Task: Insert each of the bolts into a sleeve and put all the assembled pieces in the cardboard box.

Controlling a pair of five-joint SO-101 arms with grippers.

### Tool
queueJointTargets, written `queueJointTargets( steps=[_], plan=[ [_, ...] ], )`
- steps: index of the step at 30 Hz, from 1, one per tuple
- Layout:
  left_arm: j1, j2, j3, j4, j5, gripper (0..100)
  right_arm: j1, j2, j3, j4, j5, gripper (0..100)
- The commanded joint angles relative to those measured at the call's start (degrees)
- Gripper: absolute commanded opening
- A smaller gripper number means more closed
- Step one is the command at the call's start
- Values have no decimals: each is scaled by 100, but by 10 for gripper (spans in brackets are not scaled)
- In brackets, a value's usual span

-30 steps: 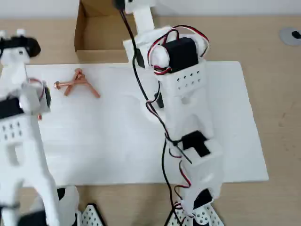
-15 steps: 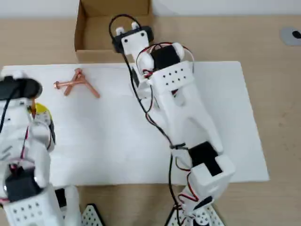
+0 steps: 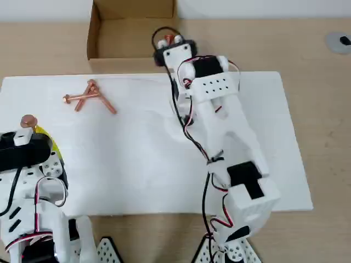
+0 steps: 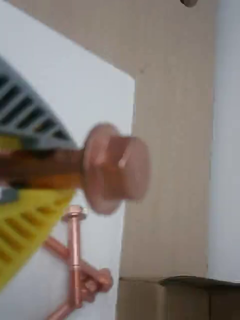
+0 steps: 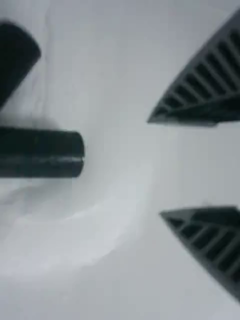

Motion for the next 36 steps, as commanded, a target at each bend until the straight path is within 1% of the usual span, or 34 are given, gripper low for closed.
queueJointTargets(
  steps=[1,3,9,25,36],
  plan=[
    [-9,-31,-35,-105,-18,9,101,119,22,-105,246,145],
    [-9,-31,-35,-105,-9,9,101,259,4,-114,334,145],
    [-18,-40,-35,-105,545,9,119,523,-207,-193,589,145],
    [-18,-40,-35,-105,545,9,127,1402,-1042,-220,1345,145],
    [-18,-40,-44,-114,527,9,189,2123,-1657,-185,1398,145]
  ],
)
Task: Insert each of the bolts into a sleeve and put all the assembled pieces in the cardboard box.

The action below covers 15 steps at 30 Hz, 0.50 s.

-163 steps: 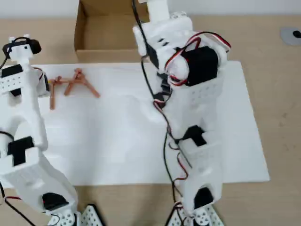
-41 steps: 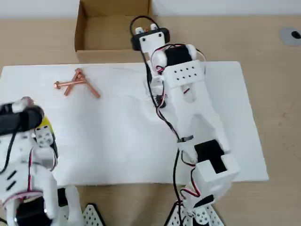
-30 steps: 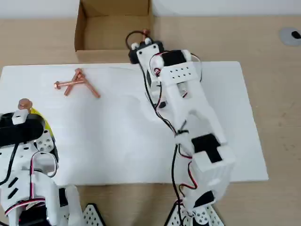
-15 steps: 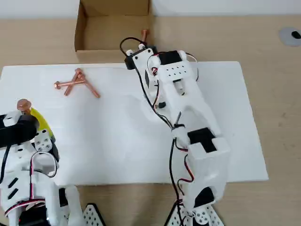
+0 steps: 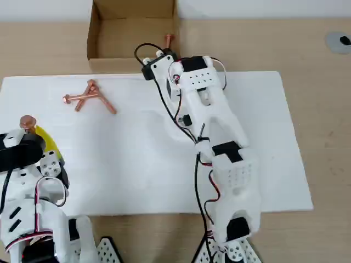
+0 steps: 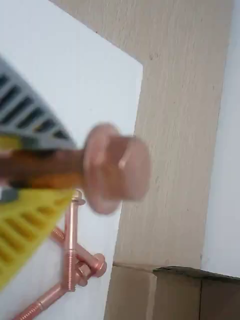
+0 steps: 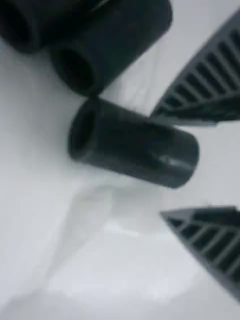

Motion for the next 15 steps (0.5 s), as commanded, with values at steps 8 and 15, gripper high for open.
queueJointTargets(
  steps=[8,15],
  plan=[
    [-18,-31,-141,-123,26,9,224,215,-277,202,18,145],
    [-9,-31,-132,-114,35,9,215,224,-277,132,44,145]
  ],
)
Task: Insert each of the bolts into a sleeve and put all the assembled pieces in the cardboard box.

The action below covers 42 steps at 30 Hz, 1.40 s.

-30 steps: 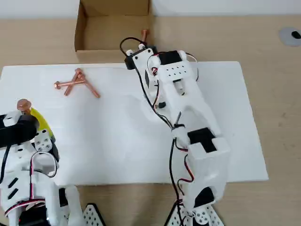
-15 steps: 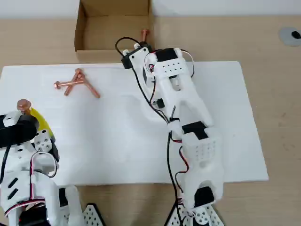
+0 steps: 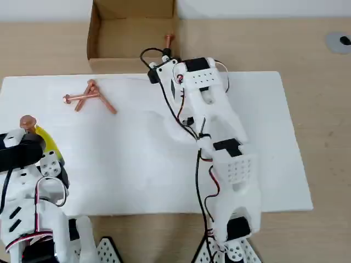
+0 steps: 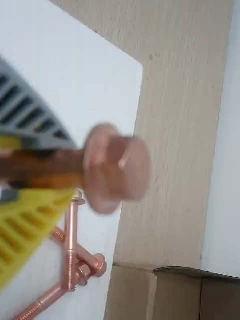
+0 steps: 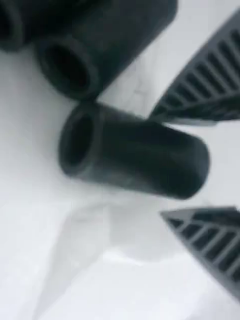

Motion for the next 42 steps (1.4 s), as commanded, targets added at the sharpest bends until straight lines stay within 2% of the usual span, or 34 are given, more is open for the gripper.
queueJointTargets(
  steps=[1,17,24,35,38,42],
  plan=[
    [-9,-31,-132,-114,35,9,48,-48,-233,-26,44,145],
    [-9,-31,-132,-114,44,13,48,4,-207,-343,35,151],
    [0,-31,-132,-114,35,13,48,365,-242,-343,44,256],
    [-9,-31,-132,-105,26,13,57,418,-470,-343,44,256],
    [-9,-31,-132,-105,26,13,57,418,-453,-325,44,225],
    [-9,-31,-132,-105,26,13,57,418,-453,-316,44,94]
  ],
)
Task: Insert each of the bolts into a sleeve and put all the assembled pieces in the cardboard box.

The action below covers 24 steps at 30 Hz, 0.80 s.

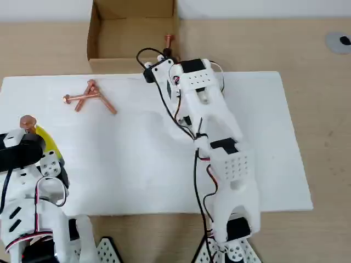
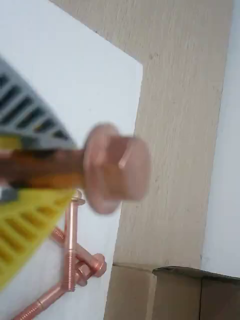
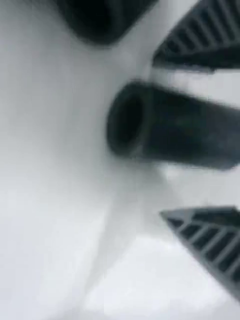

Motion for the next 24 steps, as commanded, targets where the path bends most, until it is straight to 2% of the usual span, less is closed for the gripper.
queueJointTargets(
  steps=[1,4,14,18,20,24],
  plan=[
    [-9,-31,-132,-105,26,13,75,-4,-163,-44,53,60],
    [-9,-31,-132,-105,26,13,75,-4,-154,-35,53,14],
    [-9,-31,-132,-105,26,13,66,-57,-286,9,9,12],
    [-9,-31,-308,-97,62,9,48,-251,-1165,976,-176,12],
    [18,-31,-510,-62,308,9,-4,-505,-1771,1451,-325,12],
    [35,-22,-545,-35,826,9,-207,-1508,-2281,1433,-360,12]
  ],
)
